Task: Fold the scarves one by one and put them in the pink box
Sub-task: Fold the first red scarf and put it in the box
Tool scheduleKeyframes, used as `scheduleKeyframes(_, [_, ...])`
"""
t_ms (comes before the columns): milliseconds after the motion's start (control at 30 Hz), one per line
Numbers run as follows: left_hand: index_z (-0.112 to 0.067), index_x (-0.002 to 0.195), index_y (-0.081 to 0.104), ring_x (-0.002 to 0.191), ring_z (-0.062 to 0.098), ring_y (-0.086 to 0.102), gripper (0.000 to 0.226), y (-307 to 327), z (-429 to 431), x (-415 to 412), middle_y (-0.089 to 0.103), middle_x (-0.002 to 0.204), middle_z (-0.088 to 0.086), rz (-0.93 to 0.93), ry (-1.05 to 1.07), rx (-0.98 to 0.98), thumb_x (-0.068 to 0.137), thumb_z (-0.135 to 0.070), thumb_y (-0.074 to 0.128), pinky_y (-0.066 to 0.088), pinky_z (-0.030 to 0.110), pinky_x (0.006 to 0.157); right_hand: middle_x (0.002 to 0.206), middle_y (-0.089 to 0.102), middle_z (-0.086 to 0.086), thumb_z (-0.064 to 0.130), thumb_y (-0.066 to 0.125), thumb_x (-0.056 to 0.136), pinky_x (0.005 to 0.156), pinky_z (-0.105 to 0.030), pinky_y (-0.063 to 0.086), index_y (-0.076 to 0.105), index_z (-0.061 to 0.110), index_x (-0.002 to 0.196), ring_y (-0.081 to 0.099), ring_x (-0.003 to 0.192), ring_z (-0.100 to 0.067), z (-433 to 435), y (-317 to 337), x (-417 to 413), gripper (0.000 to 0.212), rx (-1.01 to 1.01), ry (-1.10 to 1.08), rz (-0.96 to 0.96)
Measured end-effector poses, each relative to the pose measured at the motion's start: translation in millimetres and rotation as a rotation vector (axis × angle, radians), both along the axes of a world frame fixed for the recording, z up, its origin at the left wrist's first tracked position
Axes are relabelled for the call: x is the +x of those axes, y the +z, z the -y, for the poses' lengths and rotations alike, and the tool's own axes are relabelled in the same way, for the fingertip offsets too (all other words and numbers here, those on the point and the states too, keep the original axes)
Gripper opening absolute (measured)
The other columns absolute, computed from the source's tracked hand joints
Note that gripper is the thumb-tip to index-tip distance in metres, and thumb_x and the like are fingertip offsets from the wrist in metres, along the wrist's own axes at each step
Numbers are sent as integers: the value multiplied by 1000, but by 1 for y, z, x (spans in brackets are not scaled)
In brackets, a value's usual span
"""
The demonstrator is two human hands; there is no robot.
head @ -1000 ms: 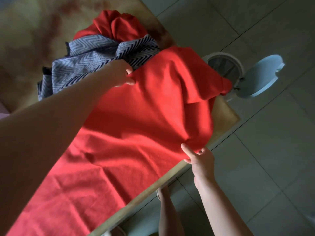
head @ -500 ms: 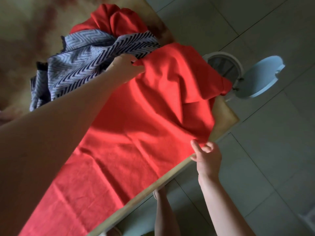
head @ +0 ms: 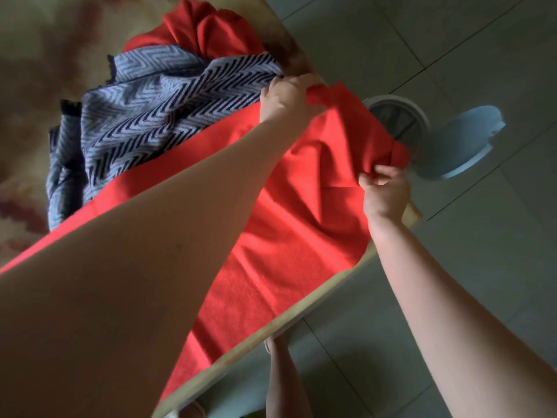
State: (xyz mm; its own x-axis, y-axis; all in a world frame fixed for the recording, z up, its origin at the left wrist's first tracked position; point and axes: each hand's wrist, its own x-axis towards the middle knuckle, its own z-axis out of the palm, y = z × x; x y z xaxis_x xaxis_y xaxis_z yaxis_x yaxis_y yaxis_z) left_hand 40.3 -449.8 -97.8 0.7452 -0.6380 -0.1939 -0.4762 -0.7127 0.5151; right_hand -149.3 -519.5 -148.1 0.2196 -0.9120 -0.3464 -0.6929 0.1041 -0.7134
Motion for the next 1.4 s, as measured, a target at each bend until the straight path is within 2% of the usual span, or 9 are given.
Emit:
scheduleKeyframes(167, [-22, 111, 68, 111, 26, 56, 35, 11, -23, 3, 66, 113, 5, -24, 88, -198, 80, -36, 57, 42, 33, 95, 74, 63, 0, 13, 65, 86, 60, -7, 39, 68, -1, 95, 55, 58, 10, -17, 28, -5, 17, -77, -5, 184])
scheduleKeyframes(467, [-9, 100, 68, 85, 9, 55, 22, 57, -169, -2, 61, 87, -5, -65, 311, -262, 82, -5, 56, 34, 4, 69, 78, 65, 10, 30, 65, 83, 75, -19, 44, 69, 16, 85, 59, 78, -5, -167, 94, -22, 15, -73, 380, 264])
scheduleKeyframes(600, [-5, 100, 67, 83, 10, 56, 30, 46, -244, -9, 63, 90, 5, -119, 375, -131, 78, 9, 53, 36, 8, 69, 75, 60, 21, 37, 63, 81, 76, -22, 42, 68, 26, 82, 57, 79, -5, -236, 80, -32, 12, 20, 494, 199])
scheduleKeyframes(667, [-11, 95, 68, 83, 8, 61, 35, 35, -269, -9, 68, 95, 12, -102, 331, -118, 75, 11, 49, 41, 8, 77, 82, 63, 16, 28, 69, 83, 77, -21, 42, 68, 24, 87, 58, 81, -6, -245, 74, -35, 6, 55, 461, 183])
scheduleKeyframes(767, [-11, 96, 71, 95, 31, 62, 34, 28, -277, -10, 70, 100, 12, 8, 297, -100, 76, -15, 44, 43, 37, 96, 97, 63, 2, 33, 67, 80, 84, -30, 45, 65, 13, 102, 57, 90, -17, -219, 62, -34, 30, -47, 314, 159])
scheduleKeyframes(867, [-18, 105, 70, 107, 34, 53, 37, 31, -251, -21, 66, 107, 9, 67, 227, -89, 79, -30, 46, 38, 39, 98, 115, 57, -15, 37, 72, 78, 96, -39, 42, 59, 5, 118, 53, 105, -28, -167, 43, -26, 52, -1, 56, -21])
scheduleKeyframes(967, [-24, 119, 63, 118, 25, 48, 35, 30, -211, -36, 64, 118, 0, -30, 86, -42, 86, -35, 56, 34, 37, 99, 114, 58, -15, 47, 71, 74, 86, -31, 41, 54, 6, 117, 53, 99, -23, -125, 31, -9, 62, 114, -54, 0])
scheduleKeyframes(1133, [-25, 139, 42, 128, 21, 40, 56, 7, -157, -48, 57, 131, -2, -167, -19, 146, 89, -43, 57, 26, 34, 104, 113, 59, -10, 20, 73, 81, 78, -21, 39, 51, 4, 130, 55, 96, -18, -100, 21, 23, 56, 263, -254, 74])
scheduleKeyframes(1400, [-29, 99, 69, 120, 24, 48, 17, -1, -153, -32, 64, 115, 1, -223, 128, 110, 89, -31, 55, 29, 32, 101, 118, 61, -12, 8, 73, 80, 88, -27, 49, 54, 1, 125, 58, 95, -17, -126, 48, 0, 49, 213, -268, 195])
